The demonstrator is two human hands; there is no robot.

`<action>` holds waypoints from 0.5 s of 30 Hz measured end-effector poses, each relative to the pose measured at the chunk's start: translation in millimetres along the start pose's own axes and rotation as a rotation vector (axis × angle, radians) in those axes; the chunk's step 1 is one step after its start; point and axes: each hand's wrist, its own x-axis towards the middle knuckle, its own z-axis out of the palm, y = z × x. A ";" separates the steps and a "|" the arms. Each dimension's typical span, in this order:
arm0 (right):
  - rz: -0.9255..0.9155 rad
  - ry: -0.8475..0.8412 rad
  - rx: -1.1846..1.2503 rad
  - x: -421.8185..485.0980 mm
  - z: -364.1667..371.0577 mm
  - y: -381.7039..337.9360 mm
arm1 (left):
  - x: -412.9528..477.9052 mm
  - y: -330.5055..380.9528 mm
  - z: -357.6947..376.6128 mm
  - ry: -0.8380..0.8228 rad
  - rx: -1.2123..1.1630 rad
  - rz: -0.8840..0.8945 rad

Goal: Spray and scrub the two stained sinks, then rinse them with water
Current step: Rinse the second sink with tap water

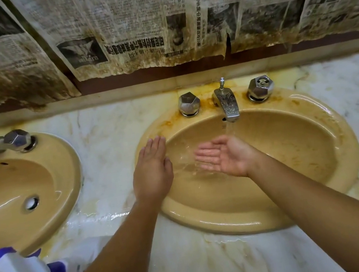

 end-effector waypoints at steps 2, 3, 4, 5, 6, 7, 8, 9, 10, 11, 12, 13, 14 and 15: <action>-0.067 0.154 0.197 7.7 -18.9 -5.6 | 0.9 0.4 0.4 0.002 -0.003 -0.002; -0.097 0.209 0.288 10.5 -25.2 -11.0 | 1.3 0.6 0.5 0.000 -0.001 -0.001; -0.107 0.216 0.333 12.0 -28.0 -15.2 | 1.4 0.6 0.5 -0.001 0.001 -0.002; -0.100 0.163 0.343 10.7 -27.4 -17.2 | 1.5 0.6 0.3 -0.001 0.001 -0.002; -0.075 0.103 0.327 9.1 -26.1 -18.2 | 1.7 0.4 0.2 0.000 -0.001 -0.001; -0.073 0.082 0.288 7.1 -23.6 -19.6 | 1.6 0.2 -0.1 0.002 -0.002 -0.001; -0.083 0.075 0.271 5.5 -21.1 -22.3 | 1.5 0.1 -0.2 0.003 -0.001 -0.002; -0.100 0.090 0.308 4.6 -20.1 -25.2 | 1.5 0.1 0.0 0.004 0.002 -0.002; -0.124 0.125 0.362 5.0 -19.8 -28.2 | 1.7 0.1 0.3 0.006 0.003 -0.001; -0.144 0.155 0.369 5.2 -19.2 -29.3 | 1.9 0.0 0.6 0.007 0.004 -0.001; -0.144 0.132 0.331 5.7 -17.2 -28.3 | 2.1 -0.3 1.0 0.006 0.004 -0.001; -0.102 0.070 0.259 4.4 -13.3 -25.1 | 2.4 -0.5 1.3 0.003 0.004 0.000; -0.049 0.003 0.159 4.6 -12.0 -20.7 | 2.5 -0.8 1.6 0.001 0.005 0.002; -0.018 -0.024 0.064 2.6 -9.6 -18.2 | 2.8 -1.1 1.5 0.001 0.006 0.006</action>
